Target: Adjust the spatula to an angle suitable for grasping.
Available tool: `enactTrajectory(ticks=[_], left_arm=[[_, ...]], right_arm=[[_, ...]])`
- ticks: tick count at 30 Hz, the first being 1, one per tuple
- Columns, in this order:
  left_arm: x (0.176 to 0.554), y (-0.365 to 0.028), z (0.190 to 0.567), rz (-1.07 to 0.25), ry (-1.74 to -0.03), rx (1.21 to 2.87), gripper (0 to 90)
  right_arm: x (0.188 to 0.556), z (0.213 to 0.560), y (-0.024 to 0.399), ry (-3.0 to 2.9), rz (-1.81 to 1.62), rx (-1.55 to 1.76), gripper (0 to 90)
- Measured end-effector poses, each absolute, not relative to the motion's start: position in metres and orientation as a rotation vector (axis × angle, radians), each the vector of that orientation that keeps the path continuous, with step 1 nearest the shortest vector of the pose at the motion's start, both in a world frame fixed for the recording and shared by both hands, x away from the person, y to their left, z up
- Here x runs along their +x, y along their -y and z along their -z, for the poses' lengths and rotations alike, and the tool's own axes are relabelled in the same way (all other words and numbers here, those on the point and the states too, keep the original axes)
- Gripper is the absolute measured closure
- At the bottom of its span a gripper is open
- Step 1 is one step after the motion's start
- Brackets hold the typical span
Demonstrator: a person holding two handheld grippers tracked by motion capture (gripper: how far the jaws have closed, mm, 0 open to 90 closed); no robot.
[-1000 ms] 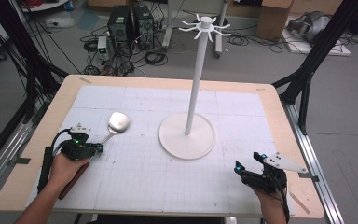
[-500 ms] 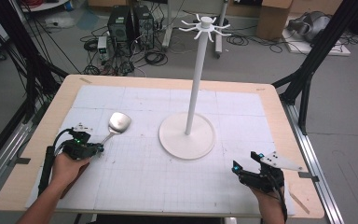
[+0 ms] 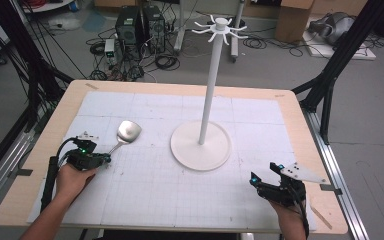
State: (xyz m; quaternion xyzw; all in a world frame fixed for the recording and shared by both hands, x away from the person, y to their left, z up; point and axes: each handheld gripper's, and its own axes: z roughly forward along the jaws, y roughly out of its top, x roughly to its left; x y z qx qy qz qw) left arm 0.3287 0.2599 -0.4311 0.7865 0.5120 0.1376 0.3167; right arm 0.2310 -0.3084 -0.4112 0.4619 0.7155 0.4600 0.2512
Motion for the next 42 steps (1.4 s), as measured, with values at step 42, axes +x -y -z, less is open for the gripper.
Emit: enactTrajectory(ticks=[42], left_arm=[[0.295,-0.209,0.393,-0.245,-0.781,2.182,83.7]], right_arm=[[0.227,0.41,0.313,-1.919,-1.259,1.284,20.5]])
